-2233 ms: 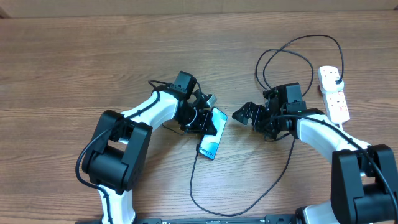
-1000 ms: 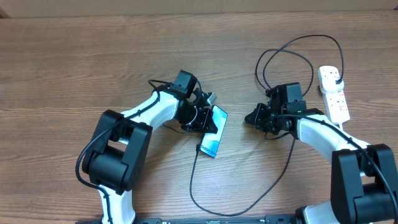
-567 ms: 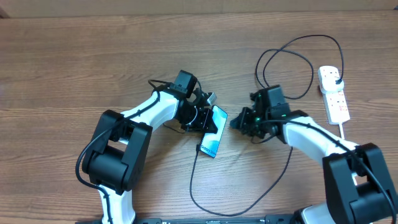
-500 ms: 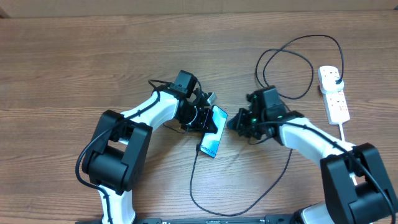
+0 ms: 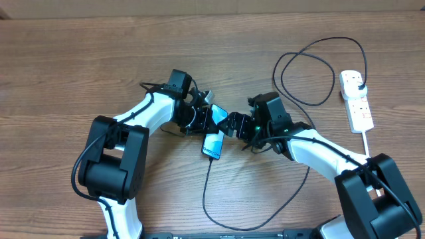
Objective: Plug charger to phone and switch on socket
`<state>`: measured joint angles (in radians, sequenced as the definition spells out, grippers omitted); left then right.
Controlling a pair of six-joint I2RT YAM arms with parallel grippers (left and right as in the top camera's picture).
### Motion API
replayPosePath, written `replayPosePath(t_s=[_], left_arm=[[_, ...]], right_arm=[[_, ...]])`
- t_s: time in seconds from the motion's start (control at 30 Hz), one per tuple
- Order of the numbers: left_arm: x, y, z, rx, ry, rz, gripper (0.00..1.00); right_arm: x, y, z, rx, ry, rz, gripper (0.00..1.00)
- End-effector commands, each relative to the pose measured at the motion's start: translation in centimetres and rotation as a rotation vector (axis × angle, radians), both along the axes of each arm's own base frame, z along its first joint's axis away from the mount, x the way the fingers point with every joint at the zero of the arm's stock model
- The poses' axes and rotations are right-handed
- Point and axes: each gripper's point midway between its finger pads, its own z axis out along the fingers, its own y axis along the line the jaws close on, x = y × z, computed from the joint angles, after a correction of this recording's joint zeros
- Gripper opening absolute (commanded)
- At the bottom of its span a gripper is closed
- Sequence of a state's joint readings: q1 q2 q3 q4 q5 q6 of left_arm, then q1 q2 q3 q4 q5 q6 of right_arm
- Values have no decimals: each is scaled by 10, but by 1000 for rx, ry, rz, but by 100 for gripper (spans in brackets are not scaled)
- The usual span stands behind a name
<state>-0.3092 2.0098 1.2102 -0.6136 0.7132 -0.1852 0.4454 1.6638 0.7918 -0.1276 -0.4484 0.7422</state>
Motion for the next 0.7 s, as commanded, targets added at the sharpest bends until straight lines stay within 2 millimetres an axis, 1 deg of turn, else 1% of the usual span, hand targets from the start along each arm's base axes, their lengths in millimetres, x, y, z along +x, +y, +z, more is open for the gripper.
replayPosePath(t_s=[0.0,0.17,0.2,0.27,0.3,0.33,0.37,0.53,0.67], left_arm=[[-3,38,-43,236,1,40,4],[-4,39,-45,235,4,50,4],[-4,39,-46,235,5,55,4],[-4,38,-46,234,7,61,4],[-3,38,-46,234,6,63,4],[-3,38,-46,233,3,63,4],[-2,38,-46,232,1,66,4],[-2,37,-46,232,1,64,4],[-2,37,-46,233,1,64,4]], right_arm=[[-2,1,-2,16,22,-6,100],[-3,0,-4,10,28,-4,100],[-4,0,-4,9,31,-4,95],[-7,-1,-6,2,44,-4,77],[-9,-2,-8,-3,56,-4,69],[-10,-3,-9,-7,64,-4,64],[-13,-3,-10,-13,77,-2,53],[-21,7,-11,-22,72,31,52],[-25,11,-18,-98,39,32,56]])
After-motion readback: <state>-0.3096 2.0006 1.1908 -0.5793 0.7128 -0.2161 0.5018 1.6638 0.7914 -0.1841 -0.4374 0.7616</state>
